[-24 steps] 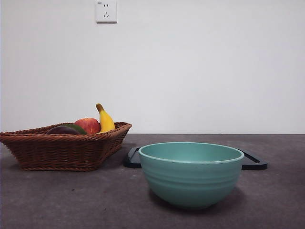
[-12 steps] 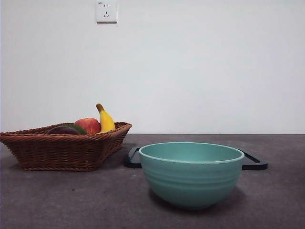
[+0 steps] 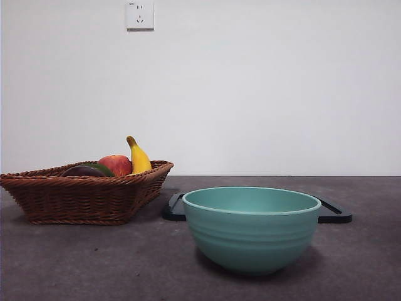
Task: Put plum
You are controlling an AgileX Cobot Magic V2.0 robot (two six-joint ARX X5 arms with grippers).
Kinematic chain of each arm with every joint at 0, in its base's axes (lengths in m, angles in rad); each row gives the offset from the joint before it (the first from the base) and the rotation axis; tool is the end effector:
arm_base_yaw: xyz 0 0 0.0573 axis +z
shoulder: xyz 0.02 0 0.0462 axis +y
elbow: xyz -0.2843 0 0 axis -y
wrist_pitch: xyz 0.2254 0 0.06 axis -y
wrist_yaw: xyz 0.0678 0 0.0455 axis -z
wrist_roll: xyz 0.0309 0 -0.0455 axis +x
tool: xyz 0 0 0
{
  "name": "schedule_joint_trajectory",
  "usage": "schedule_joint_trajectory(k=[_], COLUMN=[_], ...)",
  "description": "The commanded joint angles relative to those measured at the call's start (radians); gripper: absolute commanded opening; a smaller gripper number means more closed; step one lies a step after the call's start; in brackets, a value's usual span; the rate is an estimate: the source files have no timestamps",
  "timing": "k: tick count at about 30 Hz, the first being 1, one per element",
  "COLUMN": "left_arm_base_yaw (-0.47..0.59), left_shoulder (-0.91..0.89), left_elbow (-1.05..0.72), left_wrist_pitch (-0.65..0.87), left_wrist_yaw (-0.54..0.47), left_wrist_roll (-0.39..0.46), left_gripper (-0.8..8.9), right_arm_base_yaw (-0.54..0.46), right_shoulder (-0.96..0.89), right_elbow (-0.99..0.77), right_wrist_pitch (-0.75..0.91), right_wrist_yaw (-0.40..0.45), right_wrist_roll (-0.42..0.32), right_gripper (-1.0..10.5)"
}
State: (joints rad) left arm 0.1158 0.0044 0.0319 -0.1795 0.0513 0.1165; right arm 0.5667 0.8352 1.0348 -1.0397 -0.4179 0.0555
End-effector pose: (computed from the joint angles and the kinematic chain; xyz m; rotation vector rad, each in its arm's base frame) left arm 0.0567 0.0050 0.1560 0.1035 0.1551 0.0555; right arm 0.0796 0.0655 0.3463 -0.0171 0.8960 0.8994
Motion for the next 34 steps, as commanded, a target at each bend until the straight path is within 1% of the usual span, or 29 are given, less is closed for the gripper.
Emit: schedule_joint_trajectory(k=[1, 19, 21, 22, 24, 26, 27, 29, 31, 34], left_arm_base_yaw=[0.004, 0.004, 0.004, 0.004, 0.004, 0.004, 0.004, 0.004, 0.004, 0.004], left_shoulder=[-0.001, -0.001, -0.001, -0.001, -0.001, -0.001, -0.001, -0.001, -0.001, -0.001], left_elbow=[-0.02, -0.02, -0.02, -0.02, -0.02, -0.02, -0.02, -0.02, -0.02, -0.02], left_wrist_pitch=[-0.008, -0.007, -0.007, -0.007, -0.007, -0.007, -0.007, -0.008, -0.008, -0.008], left_wrist_yaw=[0.0, 0.0, 0.0, 0.0, 0.0, 0.0, 0.0, 0.0, 0.0, 0.0], left_wrist_roll=[-0.006, -0.006, -0.006, -0.006, -0.006, -0.006, -0.006, -0.006, -0.006, -0.006], left_gripper=[0.07, 0.07, 0.07, 0.07, 0.07, 0.07, 0.07, 0.07, 0.07, 0.07], right_arm_base_yaw=[0.007, 0.007, 0.007, 0.008, -0.011, -0.057, -0.089, -0.168, -0.251, -0.39], right_shoulder=[0.006, 0.006, 0.005, 0.001, -0.011, -0.029, -0.04, -0.07, -0.114, -0.211], right_elbow=[0.013, 0.013, 0.013, 0.013, 0.013, 0.011, 0.006, -0.018, -0.052, -0.16], right_wrist_pitch=[0.008, 0.008, 0.029, 0.038, 0.058, 0.081, 0.114, 0.217, 0.301, 0.454], right_wrist_yaw=[-0.001, -0.001, 0.002, 0.0, 0.014, 0.056, 0.075, 0.076, 0.076, 0.079], right_wrist_roll=[-0.011, -0.011, -0.012, -0.023, -0.069, -0.131, -0.149, -0.166, -0.167, -0.167], right_gripper=[0.1, 0.1, 0.1, 0.1, 0.1, 0.1, 0.1, 0.1, 0.1, 0.1])
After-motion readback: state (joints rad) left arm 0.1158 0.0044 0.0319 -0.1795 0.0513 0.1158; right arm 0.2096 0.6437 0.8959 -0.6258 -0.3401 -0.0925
